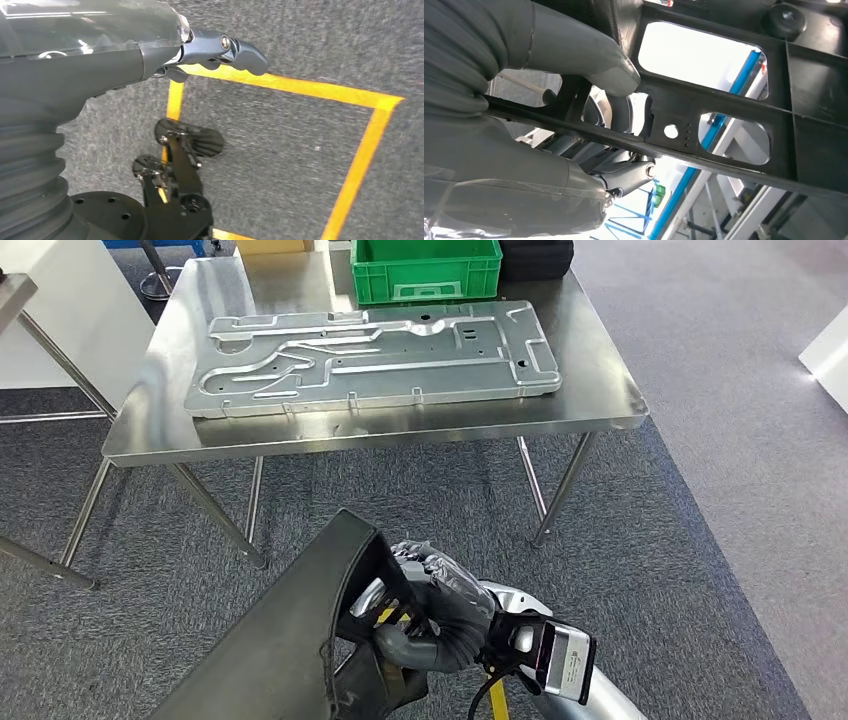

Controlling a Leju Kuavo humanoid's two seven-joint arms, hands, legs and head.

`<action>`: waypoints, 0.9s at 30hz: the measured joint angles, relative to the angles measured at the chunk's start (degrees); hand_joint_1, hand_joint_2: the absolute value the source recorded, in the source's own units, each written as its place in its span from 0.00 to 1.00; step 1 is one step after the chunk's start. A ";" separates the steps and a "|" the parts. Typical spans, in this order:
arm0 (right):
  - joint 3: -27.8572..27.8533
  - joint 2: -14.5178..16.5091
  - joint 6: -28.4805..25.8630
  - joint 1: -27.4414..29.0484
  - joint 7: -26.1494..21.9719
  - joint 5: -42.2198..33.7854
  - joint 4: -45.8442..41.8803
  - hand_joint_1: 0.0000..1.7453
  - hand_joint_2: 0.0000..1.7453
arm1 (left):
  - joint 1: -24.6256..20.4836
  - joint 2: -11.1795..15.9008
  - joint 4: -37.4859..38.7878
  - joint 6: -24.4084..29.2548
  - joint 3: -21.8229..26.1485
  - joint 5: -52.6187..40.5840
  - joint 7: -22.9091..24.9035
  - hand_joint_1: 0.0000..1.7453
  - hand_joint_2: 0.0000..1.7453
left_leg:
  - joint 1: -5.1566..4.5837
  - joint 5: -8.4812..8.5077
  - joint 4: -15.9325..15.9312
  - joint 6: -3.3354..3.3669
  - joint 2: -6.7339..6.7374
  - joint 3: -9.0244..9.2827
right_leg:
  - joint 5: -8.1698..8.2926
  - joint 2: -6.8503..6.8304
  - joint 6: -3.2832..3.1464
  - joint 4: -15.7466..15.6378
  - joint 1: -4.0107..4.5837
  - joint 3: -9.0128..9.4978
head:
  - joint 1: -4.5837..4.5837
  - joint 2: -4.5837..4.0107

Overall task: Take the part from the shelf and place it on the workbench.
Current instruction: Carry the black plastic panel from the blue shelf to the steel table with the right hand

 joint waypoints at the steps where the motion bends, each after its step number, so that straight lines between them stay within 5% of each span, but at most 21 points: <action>1: -0.04 -0.01 -0.02 0.01 0.00 0.04 0.01 0.88 1.00 | -0.02 -0.01 0.00 -0.06 -0.09 0.01 -0.01 0.00 1.00 | 0.14 -0.24 -0.31 0.18 -0.05 0.72 | -0.81 -0.04 0.21 2.58 -0.03 -1.44 | 0.08 0.00; 4: -0.12 -0.06 -0.03 0.45 0.07 0.23 0.08 0.88 1.00 | -0.01 -0.08 0.00 -0.09 -0.22 0.21 0.03 0.00 1.00 | 0.12 -1.54 -0.41 0.38 -0.11 2.18 | -4.13 -0.09 0.84 11.82 -0.28 -8.48 | 0.19 0.00; 6: -0.12 -0.08 0.01 0.68 0.14 0.38 0.12 0.88 1.00 | 0.04 -0.15 0.00 -0.08 -0.23 0.41 0.06 0.00 1.00 | 0.19 -2.70 -0.38 0.16 -0.20 3.59 | -2.93 -0.16 1.09 11.67 -0.53 -10.67 | 0.20 0.00; 8: -0.12 -0.07 0.05 0.67 0.19 0.48 0.18 0.88 1.00 | 0.02 -0.29 0.00 -0.08 -0.23 0.57 0.05 0.00 1.00 | 0.32 -4.11 -0.33 -0.31 -0.27 5.27 | 2.79 -0.33 1.12 5.12 -0.75 -9.55 | 0.22 0.00; 10: -0.13 -0.06 0.13 0.59 0.21 0.60 0.40 0.88 1.00 | -0.10 -0.37 0.00 -0.08 -0.23 0.75 0.04 0.00 1.00 | 0.31 -5.39 -0.18 -1.01 -0.34 6.38 | 6.55 -0.48 0.65 0.00 -0.57 -8.43 | 0.18 0.01; 14: -0.19 0.11 0.35 0.26 0.31 0.88 0.66 0.88 1.00 | -0.37 -0.47 0.00 -0.09 -0.23 1.08 -0.02 0.00 1.00 | 0.33 -6.47 0.54 -2.46 -0.27 7.37 | 6.26 -0.24 -1.20 -1.02 -0.32 -7.41 | 0.26 0.00; 16: -0.18 0.29 0.39 -0.12 0.57 1.22 0.77 0.88 1.00 | -0.48 -0.58 0.00 -0.13 -0.23 1.17 -0.09 0.00 1.00 | 0.51 -7.29 4.57 -2.90 -0.27 5.43 | 5.66 -0.28 -1.84 -1.33 -0.47 -6.20 | 0.16 0.00; 20: -0.14 0.48 0.34 -0.50 1.13 2.29 1.48 0.88 1.00 | -0.27 -0.68 0.00 -0.08 -0.23 1.27 -0.12 0.00 1.00 | 0.59 -11.44 16.82 -3.33 -0.27 -3.90 | 3.80 -0.69 -2.19 -1.44 -0.27 -4.21 | 0.07 0.00; 22: -0.12 0.50 0.34 -0.52 1.01 2.43 1.83 0.88 1.00 | -0.07 -0.71 0.00 -0.01 -0.23 1.30 -0.11 0.00 1.00 | 0.54 -8.69 13.93 -2.90 -0.26 -4.83 | 2.59 -0.87 -2.11 -1.45 -0.09 -2.58 | 0.08 0.00; 24: -0.11 0.59 0.40 -0.57 0.68 2.31 2.10 0.88 1.00 | 0.10 -0.68 0.00 0.10 -0.22 1.40 -0.10 0.00 1.00 | 0.22 -2.71 6.80 -2.11 -0.16 -3.62 | 1.38 -1.12 -1.92 -1.51 0.06 -1.05 | 0.17 0.00; 25: -0.09 0.66 0.44 -0.60 0.45 2.19 2.26 0.88 1.00 | 0.16 -0.67 0.00 0.14 -0.21 1.44 -0.07 0.00 1.00 | -0.04 -1.01 4.16 -1.76 -0.08 -3.16 | 0.93 -1.20 -1.74 -1.58 0.07 -0.66 | 0.21 0.00; 27: -0.05 0.75 0.49 -0.61 0.11 2.02 2.52 0.88 1.00 | 0.29 -0.65 0.01 0.21 -0.19 1.47 0.01 0.00 1.00 | -0.50 -0.08 2.10 -1.14 0.02 -2.84 | 0.57 -1.19 -1.16 -1.67 0.04 -0.27 | 0.35 0.00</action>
